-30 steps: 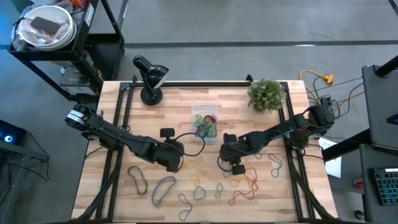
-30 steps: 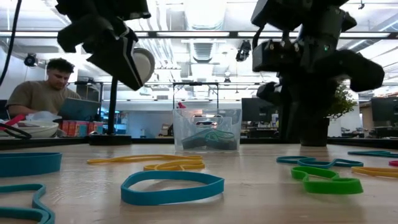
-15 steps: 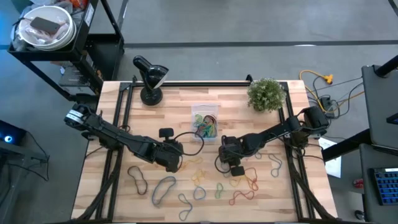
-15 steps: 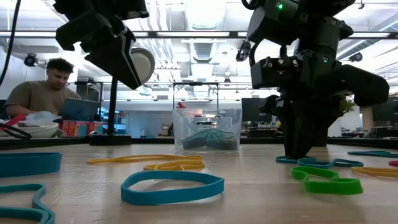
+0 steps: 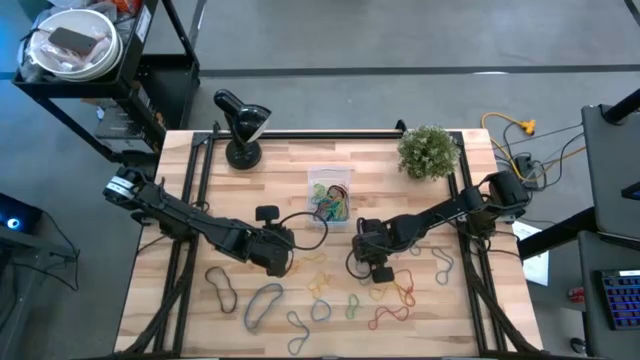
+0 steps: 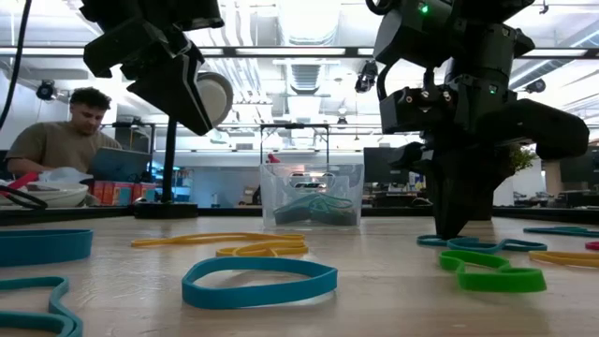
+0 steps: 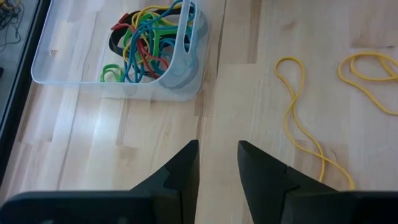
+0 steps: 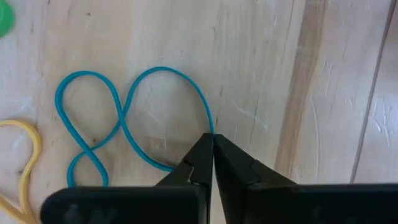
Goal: Pick and place rubber bands into bin
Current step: Put blue rubberband into the transparent bin
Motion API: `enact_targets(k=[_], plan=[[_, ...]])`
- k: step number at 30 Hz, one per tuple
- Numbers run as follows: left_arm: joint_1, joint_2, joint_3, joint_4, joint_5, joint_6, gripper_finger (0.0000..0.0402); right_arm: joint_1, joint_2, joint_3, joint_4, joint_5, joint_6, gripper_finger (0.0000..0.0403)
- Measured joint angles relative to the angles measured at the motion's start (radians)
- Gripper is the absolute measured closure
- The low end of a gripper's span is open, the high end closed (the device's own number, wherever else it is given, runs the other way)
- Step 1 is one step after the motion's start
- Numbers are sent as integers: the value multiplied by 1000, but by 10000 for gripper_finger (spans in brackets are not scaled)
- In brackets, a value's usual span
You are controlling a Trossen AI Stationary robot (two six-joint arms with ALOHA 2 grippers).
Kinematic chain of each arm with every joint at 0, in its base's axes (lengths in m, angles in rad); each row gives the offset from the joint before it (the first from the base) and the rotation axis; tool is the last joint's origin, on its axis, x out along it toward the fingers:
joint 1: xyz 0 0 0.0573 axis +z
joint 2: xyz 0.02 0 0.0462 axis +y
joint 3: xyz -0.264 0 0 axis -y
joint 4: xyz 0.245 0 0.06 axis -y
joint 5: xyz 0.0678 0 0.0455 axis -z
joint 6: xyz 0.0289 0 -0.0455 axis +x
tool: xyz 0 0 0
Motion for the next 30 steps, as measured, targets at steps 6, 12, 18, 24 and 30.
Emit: enact_targets(k=[6,12,18,24,30], plan=[[0,0,0,-1,0,4,308,33,-66,19,-71,68,-37,395],[0,0,-3,-13,-21,3,308,73,-174,53,-119,202,-42,395],[0,0,-4,-18,-27,0,308,120,-278,68,-112,418,-82,395],[0,0,-4,-20,-29,-2,308,157,-347,98,-103,660,-147,395],[0,0,-6,-24,-32,-3,308,155,-354,159,-91,819,-237,395]])
